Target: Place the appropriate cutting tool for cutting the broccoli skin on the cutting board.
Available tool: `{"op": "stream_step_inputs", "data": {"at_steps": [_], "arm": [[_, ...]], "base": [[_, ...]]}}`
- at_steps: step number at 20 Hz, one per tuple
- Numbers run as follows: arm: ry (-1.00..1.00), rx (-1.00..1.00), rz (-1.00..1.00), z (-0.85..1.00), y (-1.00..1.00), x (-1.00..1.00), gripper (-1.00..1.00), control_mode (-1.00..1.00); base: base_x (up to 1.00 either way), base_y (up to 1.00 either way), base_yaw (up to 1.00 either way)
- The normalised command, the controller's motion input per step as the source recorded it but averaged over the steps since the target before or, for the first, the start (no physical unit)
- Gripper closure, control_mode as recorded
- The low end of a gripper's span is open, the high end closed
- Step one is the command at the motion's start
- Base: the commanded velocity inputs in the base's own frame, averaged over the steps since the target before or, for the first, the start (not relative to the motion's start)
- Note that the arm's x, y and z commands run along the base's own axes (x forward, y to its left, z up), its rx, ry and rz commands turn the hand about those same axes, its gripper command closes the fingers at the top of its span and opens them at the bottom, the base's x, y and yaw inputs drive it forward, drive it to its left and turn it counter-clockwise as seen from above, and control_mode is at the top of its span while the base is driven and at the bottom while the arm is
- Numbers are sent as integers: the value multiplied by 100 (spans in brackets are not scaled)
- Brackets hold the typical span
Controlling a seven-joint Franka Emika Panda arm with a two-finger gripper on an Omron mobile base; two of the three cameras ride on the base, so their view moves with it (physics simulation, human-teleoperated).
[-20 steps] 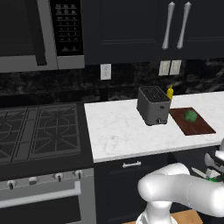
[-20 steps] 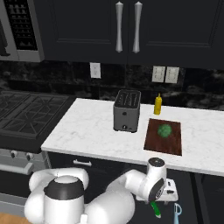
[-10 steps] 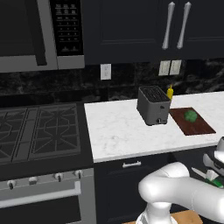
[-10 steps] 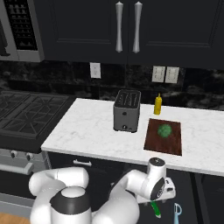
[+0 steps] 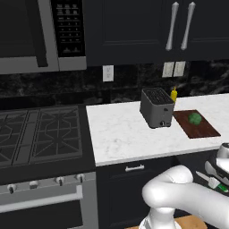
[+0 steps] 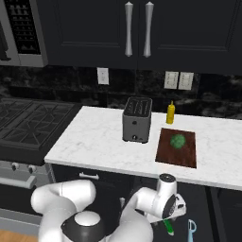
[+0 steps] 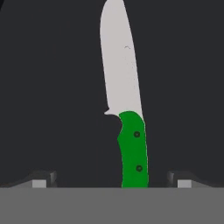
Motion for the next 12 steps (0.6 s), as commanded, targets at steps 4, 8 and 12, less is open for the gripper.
{"op": "stream_step_inputs", "data": {"at_steps": [4,8,12], "arm": [[-1,8,6,-10,-33,1,-100,-100],[0,6,7,-20,-27,1,-100,-100],[6,1,7,-32,-1,9,-100,-100]], "base": [[0,0,0],[0,0,0],[0,0,0]]}}
